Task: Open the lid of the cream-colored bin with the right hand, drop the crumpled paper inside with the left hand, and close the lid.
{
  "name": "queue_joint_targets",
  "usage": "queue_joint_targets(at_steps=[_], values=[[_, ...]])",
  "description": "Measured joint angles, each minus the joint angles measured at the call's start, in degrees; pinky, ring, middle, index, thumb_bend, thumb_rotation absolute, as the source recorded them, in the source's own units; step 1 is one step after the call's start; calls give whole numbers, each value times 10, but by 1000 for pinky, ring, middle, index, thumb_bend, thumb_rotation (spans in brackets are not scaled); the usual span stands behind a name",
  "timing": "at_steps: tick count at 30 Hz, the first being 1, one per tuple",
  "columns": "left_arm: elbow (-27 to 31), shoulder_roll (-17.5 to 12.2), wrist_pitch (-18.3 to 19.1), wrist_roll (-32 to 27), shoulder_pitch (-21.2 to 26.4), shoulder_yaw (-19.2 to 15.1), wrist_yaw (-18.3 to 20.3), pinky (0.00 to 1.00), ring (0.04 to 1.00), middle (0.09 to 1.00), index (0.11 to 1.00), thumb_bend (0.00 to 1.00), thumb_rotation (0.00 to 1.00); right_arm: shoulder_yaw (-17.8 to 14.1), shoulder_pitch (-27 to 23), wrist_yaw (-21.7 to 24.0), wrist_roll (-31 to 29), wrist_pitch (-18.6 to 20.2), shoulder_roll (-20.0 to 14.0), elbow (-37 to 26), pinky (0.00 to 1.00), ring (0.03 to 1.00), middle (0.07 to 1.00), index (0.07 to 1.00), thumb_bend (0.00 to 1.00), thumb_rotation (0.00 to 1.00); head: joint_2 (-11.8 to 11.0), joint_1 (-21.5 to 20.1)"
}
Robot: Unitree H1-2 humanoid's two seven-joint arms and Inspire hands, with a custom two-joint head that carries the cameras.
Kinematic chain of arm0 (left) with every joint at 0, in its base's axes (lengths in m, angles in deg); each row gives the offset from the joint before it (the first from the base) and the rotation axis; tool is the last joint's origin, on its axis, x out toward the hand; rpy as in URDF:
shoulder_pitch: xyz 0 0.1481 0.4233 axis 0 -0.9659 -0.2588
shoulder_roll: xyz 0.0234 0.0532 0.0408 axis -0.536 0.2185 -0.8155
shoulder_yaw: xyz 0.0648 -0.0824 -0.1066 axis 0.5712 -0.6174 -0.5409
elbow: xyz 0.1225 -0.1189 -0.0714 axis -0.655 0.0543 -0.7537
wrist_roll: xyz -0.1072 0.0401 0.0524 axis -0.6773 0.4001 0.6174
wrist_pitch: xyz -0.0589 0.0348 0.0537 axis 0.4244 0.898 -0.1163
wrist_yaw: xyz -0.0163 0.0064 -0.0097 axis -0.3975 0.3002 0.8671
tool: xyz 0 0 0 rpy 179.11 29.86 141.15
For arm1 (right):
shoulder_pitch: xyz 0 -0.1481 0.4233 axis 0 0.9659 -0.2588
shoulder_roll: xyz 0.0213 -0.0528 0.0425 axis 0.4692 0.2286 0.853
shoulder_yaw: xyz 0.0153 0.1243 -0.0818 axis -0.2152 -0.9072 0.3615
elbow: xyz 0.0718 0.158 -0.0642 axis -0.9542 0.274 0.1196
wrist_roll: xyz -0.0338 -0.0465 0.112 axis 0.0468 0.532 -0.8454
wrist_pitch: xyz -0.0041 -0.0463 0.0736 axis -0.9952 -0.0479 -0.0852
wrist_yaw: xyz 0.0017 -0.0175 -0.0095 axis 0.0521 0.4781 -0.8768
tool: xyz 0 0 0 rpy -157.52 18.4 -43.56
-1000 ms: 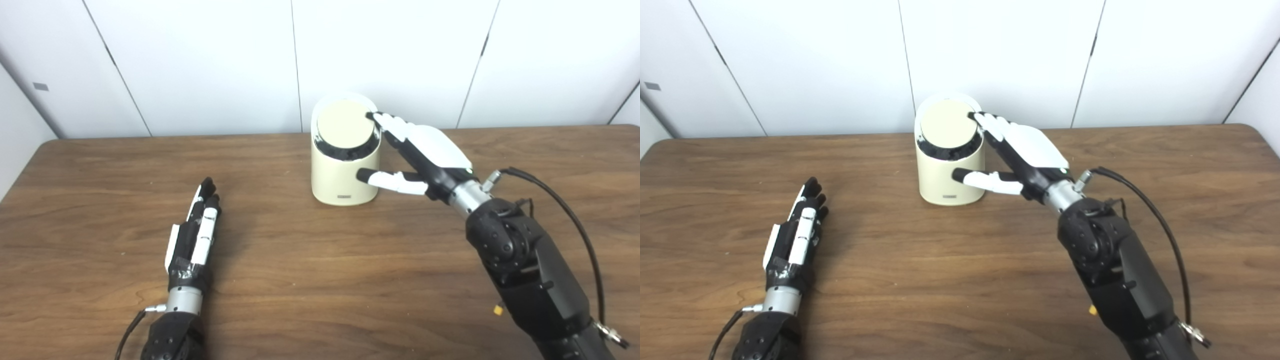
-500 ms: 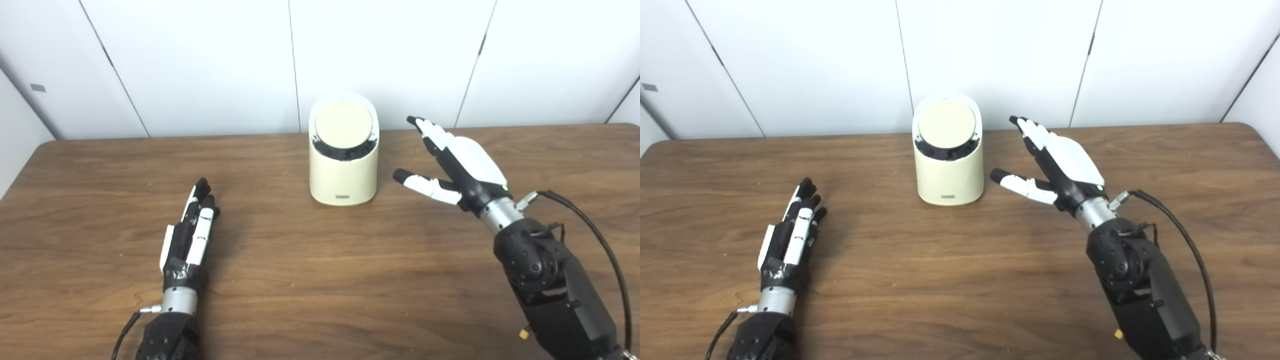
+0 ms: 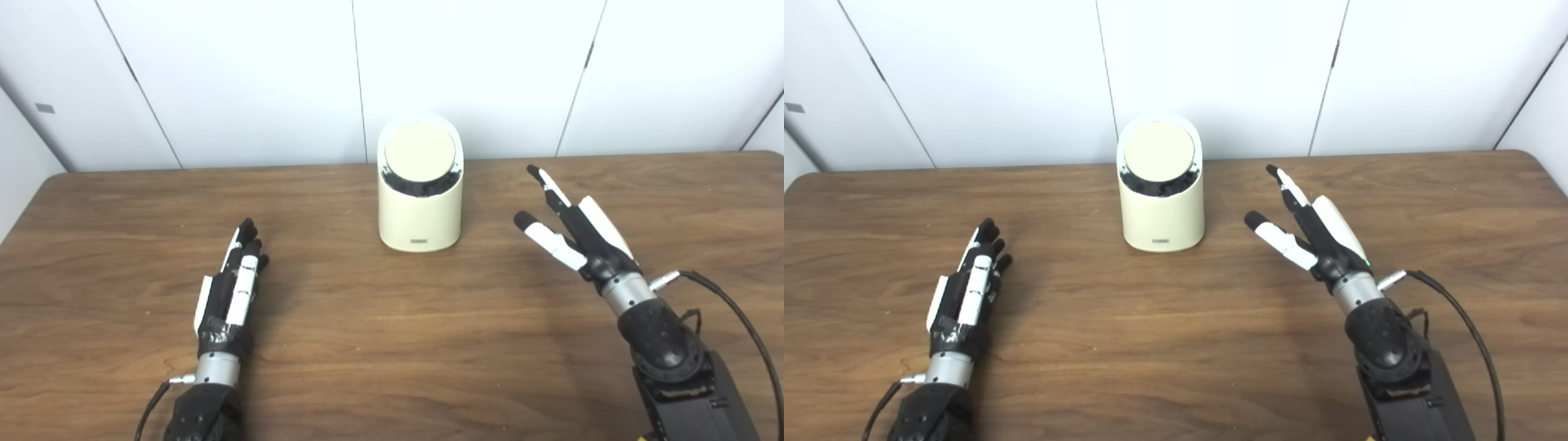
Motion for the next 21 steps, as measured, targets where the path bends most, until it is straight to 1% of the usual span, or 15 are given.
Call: queue_joint_targets(at_steps=[2,3,5,8,10,11,13,14,16,19,21], values=[[3,0,0,0,-4,0,0,1000,1000,1000,1000,413,798,-14,9,-7,-31,-1,14,1,1000,1000,1000,1000,701,1000,1,0],[4,0,0,0,-4,0,0,1000,1000,1000,1000,392,801,-21,12,-10,-46,-3,20,2,999,1000,1000,1000,691,1000,1,0],[4,0,0,0,-5,0,1,1000,1000,1000,1000,380,805,-30,19,-24,-68,-17,34,18,975,1000,1000,1000,674,1000,4,1],[5,0,0,-1,-5,0,3,1000,1000,1000,1000,367,846,-37,30,-41,-85,-43,45,39,976,999,992,997,674,1000,7,2],[6,0,0,-1,-6,-2,3,1000,1000,1000,1000,352,885,-45,36,-54,-101,-64,52,48,996,1000,998,998,671,1000,11,4],[7,0,1,-1,-7,-2,2,1000,1000,1000,1000,350,892,-48,36,-56,-110,-74,54,53,998,1000,999,999,672,1000,15,6],[10,2,2,-1,-8,-3,2,1000,1000,1000,1000,360,940,-55,37,-58,-129,-92,54,65,1000,1000,1000,1000,668,1000,18,8],[11,3,2,-2,-9,-3,2,1000,1000,1000,1000,364,948,-57,37,-61,-136,-103,53,74,1000,1000,1000,1000,668,1000,18,8],[12,2,1,-8,-12,-5,4,1000,1000,1000,1000,366,956,-61,37,-68,-140,-120,53,92,1000,1000,1000,1000,665,1000,25,13],[14,2,0,-15,-15,-7,5,1000,1000,1000,1000,365,978,-70,38,-76,-151,-136,52,119,1000,1000,1000,1000,666,1000,29,16],[18,2,0,-16,-19,-8,5,1000,1000,1000,1000,349,983,-74,38,-77,-159,-138,49,129,1000,1000,996,1000,652,1000,32,18]])
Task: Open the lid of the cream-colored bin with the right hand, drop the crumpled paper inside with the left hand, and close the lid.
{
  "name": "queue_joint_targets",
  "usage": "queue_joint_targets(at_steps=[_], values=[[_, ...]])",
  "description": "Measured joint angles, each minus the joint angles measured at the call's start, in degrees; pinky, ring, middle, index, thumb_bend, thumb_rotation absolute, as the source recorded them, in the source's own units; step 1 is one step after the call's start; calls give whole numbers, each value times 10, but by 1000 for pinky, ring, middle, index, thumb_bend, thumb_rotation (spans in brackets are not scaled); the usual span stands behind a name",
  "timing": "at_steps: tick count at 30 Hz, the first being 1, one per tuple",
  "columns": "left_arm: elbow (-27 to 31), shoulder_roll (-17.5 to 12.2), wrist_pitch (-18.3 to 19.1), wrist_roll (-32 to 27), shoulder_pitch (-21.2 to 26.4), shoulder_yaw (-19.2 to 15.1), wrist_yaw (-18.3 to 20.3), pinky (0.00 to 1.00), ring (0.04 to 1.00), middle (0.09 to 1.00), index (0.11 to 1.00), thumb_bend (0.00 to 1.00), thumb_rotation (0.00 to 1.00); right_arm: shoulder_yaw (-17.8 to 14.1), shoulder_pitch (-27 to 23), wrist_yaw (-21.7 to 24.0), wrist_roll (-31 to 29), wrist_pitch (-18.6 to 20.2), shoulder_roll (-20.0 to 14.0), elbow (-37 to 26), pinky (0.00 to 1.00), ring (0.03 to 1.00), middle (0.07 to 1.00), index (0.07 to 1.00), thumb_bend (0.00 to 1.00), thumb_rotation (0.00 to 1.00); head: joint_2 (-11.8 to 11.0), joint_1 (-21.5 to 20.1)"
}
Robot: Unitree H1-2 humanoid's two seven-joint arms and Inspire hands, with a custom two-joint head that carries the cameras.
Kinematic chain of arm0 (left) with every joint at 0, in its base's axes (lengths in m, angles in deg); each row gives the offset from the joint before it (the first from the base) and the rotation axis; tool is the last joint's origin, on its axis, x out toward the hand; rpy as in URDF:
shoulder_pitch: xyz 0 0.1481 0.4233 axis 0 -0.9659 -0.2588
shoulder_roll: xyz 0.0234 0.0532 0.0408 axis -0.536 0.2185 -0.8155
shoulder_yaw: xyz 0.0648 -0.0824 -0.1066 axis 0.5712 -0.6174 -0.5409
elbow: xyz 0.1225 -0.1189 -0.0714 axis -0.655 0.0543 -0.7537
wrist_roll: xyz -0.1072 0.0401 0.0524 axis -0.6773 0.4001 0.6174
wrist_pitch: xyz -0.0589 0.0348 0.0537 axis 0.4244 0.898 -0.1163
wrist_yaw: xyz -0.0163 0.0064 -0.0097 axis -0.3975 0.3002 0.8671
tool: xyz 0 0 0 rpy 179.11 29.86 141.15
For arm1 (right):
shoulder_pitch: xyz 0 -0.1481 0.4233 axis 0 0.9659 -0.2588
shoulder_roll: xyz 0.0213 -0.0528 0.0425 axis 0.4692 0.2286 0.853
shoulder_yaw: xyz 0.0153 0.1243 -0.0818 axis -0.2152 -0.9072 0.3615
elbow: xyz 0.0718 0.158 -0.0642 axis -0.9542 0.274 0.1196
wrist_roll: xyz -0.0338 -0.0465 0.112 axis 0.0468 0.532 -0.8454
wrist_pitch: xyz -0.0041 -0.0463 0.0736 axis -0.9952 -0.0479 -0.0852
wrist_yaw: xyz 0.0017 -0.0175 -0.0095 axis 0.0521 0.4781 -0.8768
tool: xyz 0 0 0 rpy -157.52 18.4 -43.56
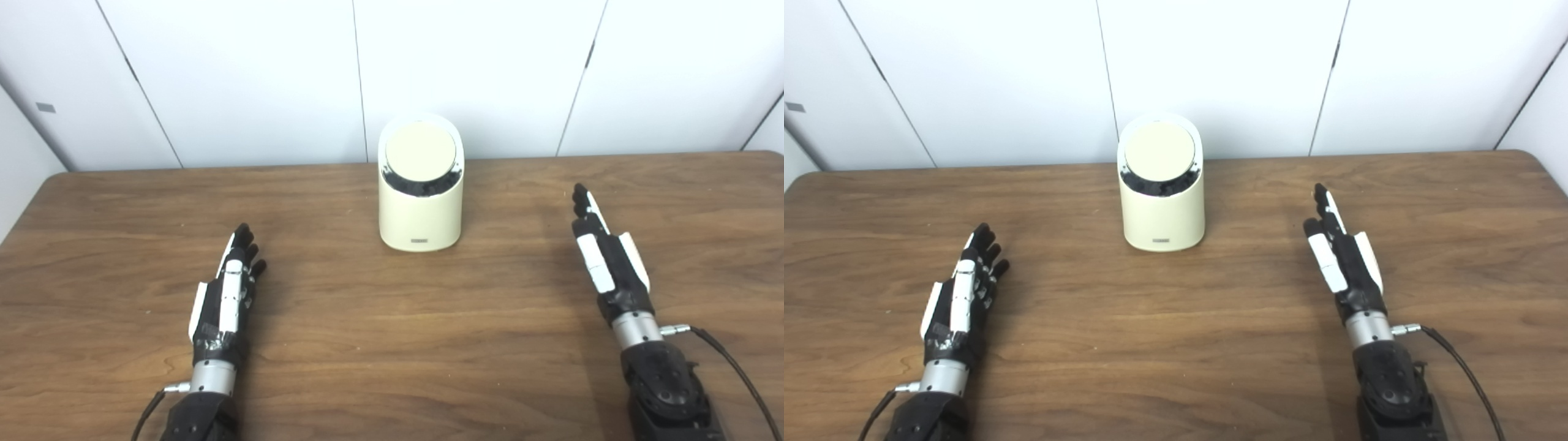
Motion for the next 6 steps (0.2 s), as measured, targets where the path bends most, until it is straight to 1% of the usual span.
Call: queue_joint_targets(at_steps=[3,6], values=[[7,0,2,-1,-7,-4,-1,1000,1000,1000,1000,337,998,-8,0,1,-23,-2,-1,3,1000,1000,999,1000,624,1000,2,-1],[9,-1,6,-6,-8,-12,-1,1000,1000,1000,1000,338,991,-14,0,7,-53,-3,-1,9,1000,1000,1000,1000,638,1000,2,-1]])
